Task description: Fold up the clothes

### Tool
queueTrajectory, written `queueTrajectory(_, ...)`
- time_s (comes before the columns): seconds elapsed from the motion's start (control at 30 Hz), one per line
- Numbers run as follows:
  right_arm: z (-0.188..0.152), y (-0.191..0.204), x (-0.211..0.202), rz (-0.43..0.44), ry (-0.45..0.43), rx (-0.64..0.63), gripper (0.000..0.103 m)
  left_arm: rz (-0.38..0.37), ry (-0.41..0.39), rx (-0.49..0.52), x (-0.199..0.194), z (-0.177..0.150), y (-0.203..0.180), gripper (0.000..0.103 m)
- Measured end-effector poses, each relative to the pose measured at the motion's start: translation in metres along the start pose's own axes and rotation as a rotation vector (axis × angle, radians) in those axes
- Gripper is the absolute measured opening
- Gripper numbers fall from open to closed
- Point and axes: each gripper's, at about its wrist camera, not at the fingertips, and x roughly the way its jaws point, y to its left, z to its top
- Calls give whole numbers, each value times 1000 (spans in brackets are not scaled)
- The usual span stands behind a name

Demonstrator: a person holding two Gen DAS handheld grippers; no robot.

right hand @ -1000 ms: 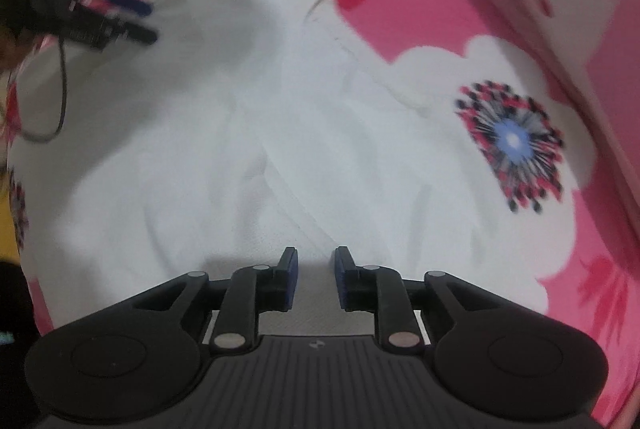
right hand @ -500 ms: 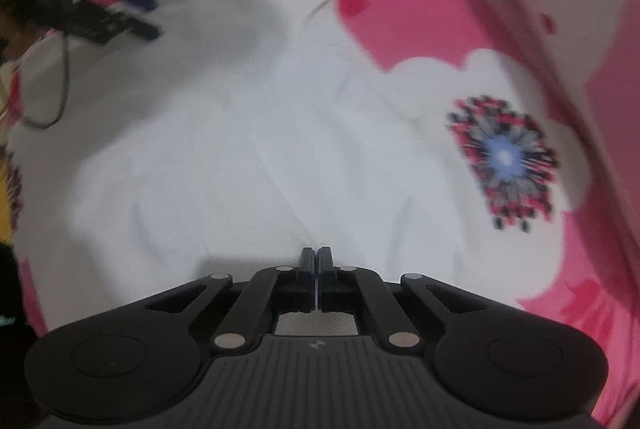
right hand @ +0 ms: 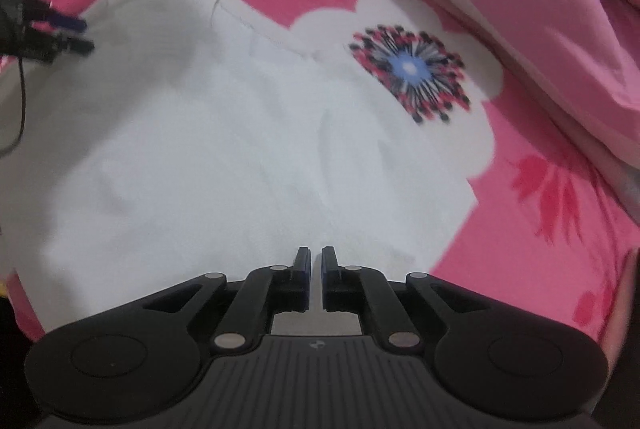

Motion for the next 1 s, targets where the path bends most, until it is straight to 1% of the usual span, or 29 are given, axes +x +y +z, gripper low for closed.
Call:
queueTrajectory(0.1, -1, 0, 4, 27, -10, -29, 4, 8, 4, 12, 0, 1, -2, 49)
queueTrajectory(0.2, 5, 1, 21, 44, -8, -45, 4, 17, 7, 26, 1, 1, -5, 49)
queueTrajectory(0.27, 4, -9, 32, -7, -8, -20, 4, 22, 13, 32, 1, 2, -6, 49)
queueTrajectory(0.3, 4, -15, 37, -35, -7, -3, 4, 23, 16, 33, 1, 3, -6, 49)
queueTrajectory(0.33, 2, -26, 38, -71, 0, 47, 4, 25, 20, 34, 2, 3, -6, 49)
queueTrajectory(0.43, -1, -65, 31, -73, -1, 219, 5, 31, 29, 39, 2, 4, -7, 50)
queueTrajectory(0.53, -6, -87, 19, 24, -22, 335, 8, 36, 35, 39, 3, 6, -8, 51)
queueTrajectory(0.6, -12, -95, 18, 99, -7, 411, 24, 39, 36, 32, 3, 6, -8, 51)
queueTrajectory(0.67, -18, -99, 19, 156, 7, 477, 27, 38, 34, 25, 3, 5, -8, 51)
queueTrajectory(0.73, -24, -99, 23, 177, 30, 512, 30, 32, 29, 21, 3, 5, -6, 51)
queueTrajectory(0.8, -27, -100, 28, 178, 41, 535, 35, 23, 24, 22, 3, 4, -5, 51)
queueTrajectory(0.9, -30, -103, 35, 192, 49, 570, 36, 1, 18, 26, 4, 3, -1, 52)
queueTrajectory(1.0, -31, -101, 30, 211, 27, 578, 36, -23, 14, 31, 4, 3, 3, 52)
